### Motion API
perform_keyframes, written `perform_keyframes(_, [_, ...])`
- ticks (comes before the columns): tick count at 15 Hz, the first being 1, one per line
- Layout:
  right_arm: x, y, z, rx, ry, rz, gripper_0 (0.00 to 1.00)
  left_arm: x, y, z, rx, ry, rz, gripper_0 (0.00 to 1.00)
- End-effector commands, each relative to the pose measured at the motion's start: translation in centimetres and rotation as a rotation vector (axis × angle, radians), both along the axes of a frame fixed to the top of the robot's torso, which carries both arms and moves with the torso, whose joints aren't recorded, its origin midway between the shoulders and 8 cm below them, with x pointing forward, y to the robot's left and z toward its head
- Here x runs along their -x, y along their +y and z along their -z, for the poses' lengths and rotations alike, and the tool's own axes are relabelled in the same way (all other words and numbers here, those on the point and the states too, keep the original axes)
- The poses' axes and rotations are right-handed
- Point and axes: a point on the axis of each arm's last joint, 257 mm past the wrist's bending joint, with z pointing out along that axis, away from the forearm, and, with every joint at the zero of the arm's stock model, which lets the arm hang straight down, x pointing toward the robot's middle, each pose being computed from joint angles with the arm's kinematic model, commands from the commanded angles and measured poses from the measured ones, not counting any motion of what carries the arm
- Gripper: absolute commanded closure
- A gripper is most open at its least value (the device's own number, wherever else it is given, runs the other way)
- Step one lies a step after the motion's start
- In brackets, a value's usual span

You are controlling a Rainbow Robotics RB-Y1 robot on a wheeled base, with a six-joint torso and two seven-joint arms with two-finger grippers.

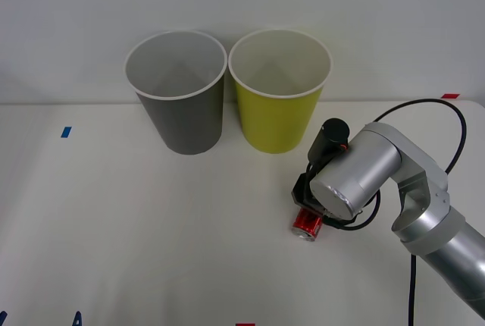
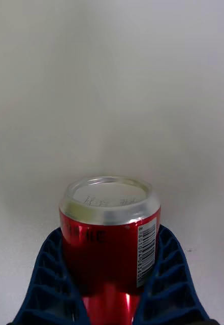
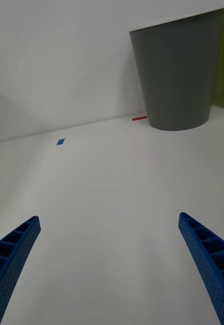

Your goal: Put cans in the gray bin and PET bottles in the light green bin.

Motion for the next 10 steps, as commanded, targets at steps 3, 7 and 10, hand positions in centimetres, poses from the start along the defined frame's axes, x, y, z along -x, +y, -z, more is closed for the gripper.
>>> perform_keyframes(3, [0.0, 0.1, 0.0, 0.002, 0.0, -0.003, 1.0, 0.0, 0.0, 0.0, 0.0, 0.0, 0.0, 0.08])
perform_keyframes(7, [-0.6, 0.1, -1.0, 0.018, -0.045, -0.027, 1.0, 0.0, 0.0, 0.0, 0.0, 0.0, 0.0, 0.08])
perform_keyframes(10, [-0.2, 0.3, -3.2, -0.039, -0.101, -0.037, 1.0, 0.0, 0.0, 0.0, 0.0, 0.0, 0.0, 0.08])
